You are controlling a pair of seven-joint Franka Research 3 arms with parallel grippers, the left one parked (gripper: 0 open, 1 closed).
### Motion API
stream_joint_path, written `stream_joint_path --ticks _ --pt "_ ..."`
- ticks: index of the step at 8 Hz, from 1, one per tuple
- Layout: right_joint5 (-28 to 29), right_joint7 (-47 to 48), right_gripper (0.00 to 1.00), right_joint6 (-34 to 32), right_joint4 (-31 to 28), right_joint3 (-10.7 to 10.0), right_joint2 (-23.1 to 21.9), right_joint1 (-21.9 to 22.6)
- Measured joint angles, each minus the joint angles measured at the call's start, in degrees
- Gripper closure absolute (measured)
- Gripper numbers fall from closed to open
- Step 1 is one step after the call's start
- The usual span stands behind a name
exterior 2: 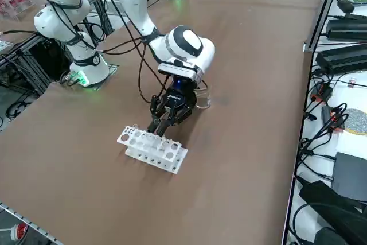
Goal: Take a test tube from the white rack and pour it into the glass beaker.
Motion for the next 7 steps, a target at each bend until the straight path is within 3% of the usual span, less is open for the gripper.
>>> stream_joint_path --ticks 7 --pt "-0.02 6.57 0.81 -0.22 0.02 0.23 5.53 0.58"
